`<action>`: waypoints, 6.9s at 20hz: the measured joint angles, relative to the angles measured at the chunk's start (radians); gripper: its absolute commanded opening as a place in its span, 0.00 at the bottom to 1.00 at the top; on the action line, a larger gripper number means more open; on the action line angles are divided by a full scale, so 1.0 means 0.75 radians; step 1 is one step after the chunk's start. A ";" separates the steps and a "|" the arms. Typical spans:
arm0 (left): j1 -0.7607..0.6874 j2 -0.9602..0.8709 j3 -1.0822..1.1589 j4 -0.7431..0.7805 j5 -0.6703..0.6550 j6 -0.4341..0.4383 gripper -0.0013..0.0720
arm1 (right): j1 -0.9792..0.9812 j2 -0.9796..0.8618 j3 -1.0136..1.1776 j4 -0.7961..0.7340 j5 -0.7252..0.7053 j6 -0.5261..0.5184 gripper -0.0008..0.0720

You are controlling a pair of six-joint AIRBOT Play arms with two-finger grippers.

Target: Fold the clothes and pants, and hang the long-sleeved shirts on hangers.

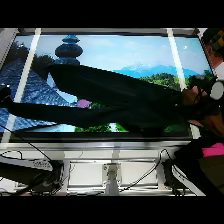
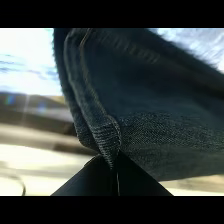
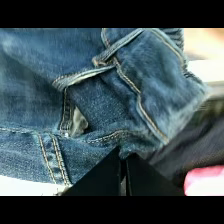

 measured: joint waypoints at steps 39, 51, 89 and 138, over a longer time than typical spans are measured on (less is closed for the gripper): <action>-0.079 -0.314 -0.025 -0.123 0.417 0.392 0.39 | -0.002 0.080 -0.185 -0.010 -0.671 0.053 0.93; 0.038 -0.258 -0.006 -0.590 0.189 0.610 0.06 | -0.002 0.080 -0.185 -0.011 -0.693 0.064 0.93; -0.482 -0.278 0.005 -0.519 0.951 0.414 0.82 | -0.003 0.080 -0.185 -0.019 -1.080 0.028 0.92; -1.229 -0.183 0.006 0.155 1.034 0.162 0.97 | -0.003 0.080 -0.185 -0.013 -1.112 0.018 0.85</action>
